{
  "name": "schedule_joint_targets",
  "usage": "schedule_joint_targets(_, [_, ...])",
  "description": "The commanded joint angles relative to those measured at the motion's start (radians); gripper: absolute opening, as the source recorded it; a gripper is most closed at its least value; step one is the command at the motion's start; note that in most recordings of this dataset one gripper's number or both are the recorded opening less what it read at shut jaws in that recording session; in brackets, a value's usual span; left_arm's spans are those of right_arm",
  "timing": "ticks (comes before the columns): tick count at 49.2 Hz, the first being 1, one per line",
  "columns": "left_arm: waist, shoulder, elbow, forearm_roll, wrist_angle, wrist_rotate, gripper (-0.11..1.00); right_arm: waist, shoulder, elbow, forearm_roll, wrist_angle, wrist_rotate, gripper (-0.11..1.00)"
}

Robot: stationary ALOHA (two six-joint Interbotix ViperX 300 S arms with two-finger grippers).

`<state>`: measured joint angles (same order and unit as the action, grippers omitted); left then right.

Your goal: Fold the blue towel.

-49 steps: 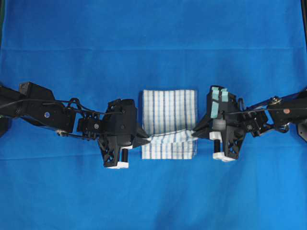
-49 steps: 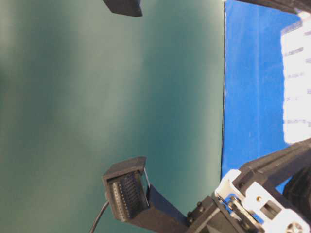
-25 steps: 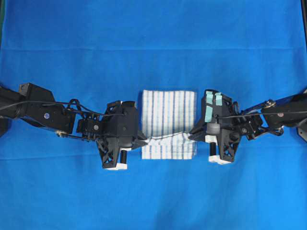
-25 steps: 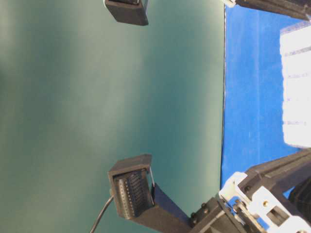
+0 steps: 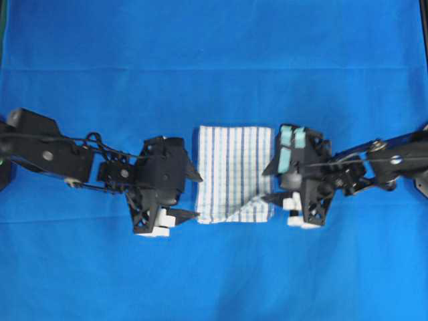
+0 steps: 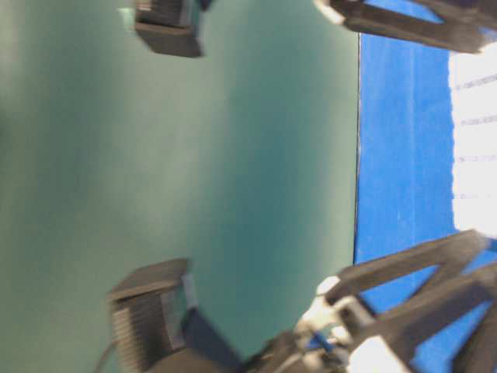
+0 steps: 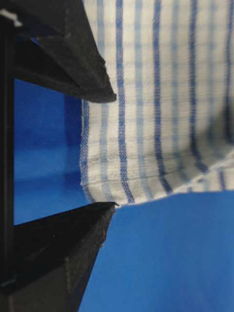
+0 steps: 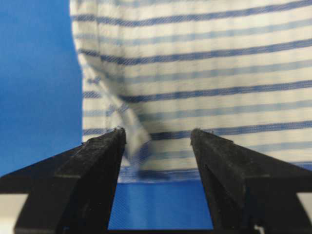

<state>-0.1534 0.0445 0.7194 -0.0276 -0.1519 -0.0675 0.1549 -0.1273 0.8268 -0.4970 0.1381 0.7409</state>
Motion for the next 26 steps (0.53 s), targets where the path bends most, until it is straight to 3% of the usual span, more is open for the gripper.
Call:
schedule_joint_targets(1, [0.005,-0.078,0.000,0.000,0.038,0.012,0.75,0.003,-0.080,-0.023,-0.006,0.043,-0.003,0.61])
schedule_joint_targets(13, [0.026,-0.233,0.064,0.000,0.075,0.060,0.74,0.005,-0.284,0.020,-0.052,0.150,-0.005,0.61])
schedule_joint_targets(26, [0.052,-0.460,0.192,0.000,0.049,0.069,0.75,0.005,-0.529,0.120,-0.077,0.164,-0.005,0.61])
